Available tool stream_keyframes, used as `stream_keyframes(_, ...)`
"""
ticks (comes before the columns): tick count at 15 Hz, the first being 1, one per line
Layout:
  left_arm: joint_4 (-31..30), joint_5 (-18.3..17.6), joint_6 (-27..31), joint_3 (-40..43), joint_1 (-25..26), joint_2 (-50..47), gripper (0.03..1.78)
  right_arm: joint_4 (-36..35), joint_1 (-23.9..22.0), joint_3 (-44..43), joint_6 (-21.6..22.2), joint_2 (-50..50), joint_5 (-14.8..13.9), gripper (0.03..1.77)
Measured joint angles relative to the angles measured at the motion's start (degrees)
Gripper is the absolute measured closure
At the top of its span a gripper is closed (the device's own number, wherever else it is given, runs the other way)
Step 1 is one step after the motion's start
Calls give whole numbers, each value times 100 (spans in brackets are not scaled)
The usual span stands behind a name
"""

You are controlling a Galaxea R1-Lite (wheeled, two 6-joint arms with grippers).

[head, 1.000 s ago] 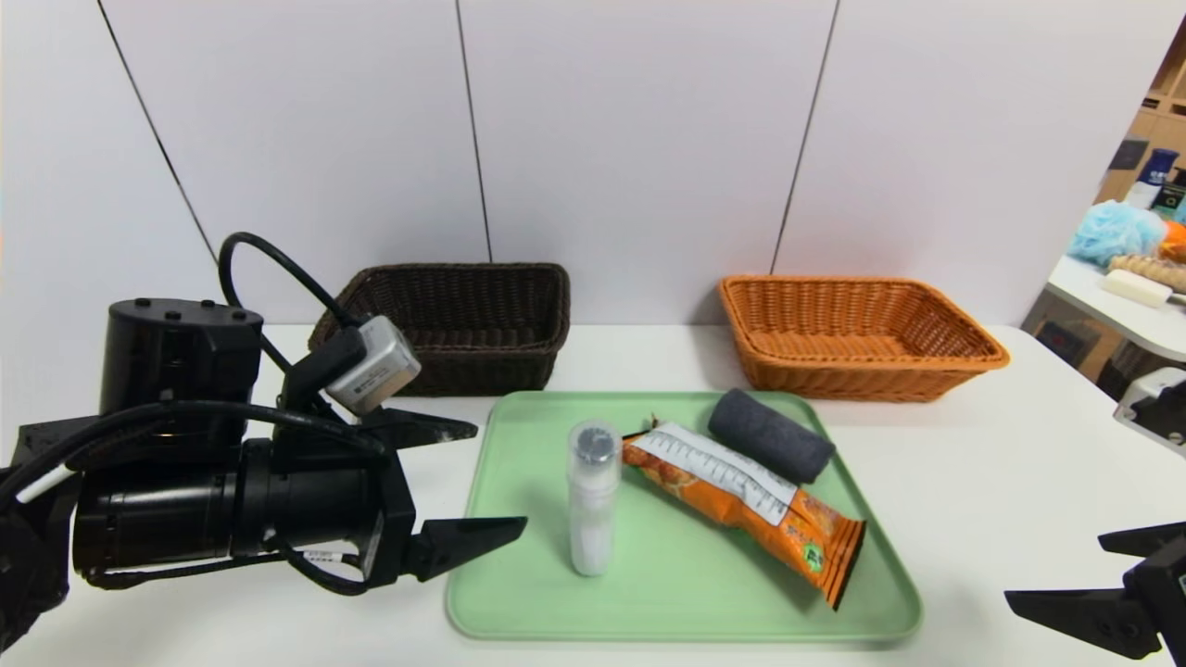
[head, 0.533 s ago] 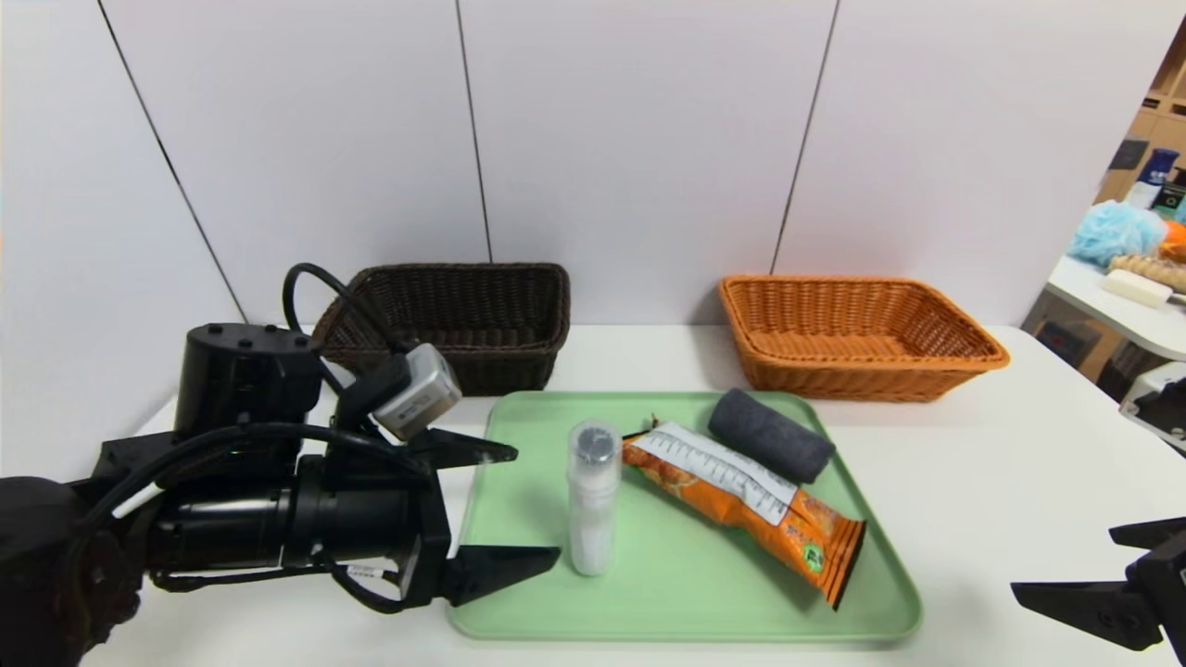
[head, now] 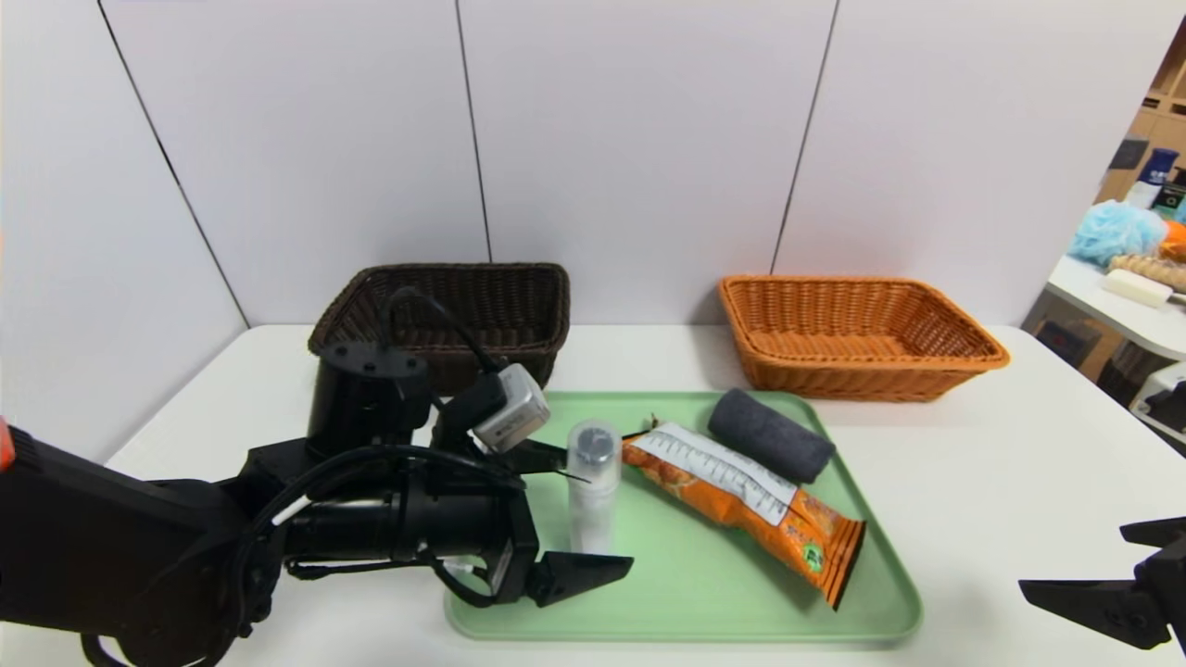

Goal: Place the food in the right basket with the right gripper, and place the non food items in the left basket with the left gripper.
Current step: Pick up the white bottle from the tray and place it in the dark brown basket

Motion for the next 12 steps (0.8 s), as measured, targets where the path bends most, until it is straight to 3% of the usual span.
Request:
stream_keyframes(6,-11,2,-199,-278,-74,364,12,-2,9,32,-6,-48,11,9)
stream_keyframes(12,-17,0,-234,-400,-85,435,93,0,0,46,-4,-78,13,9)
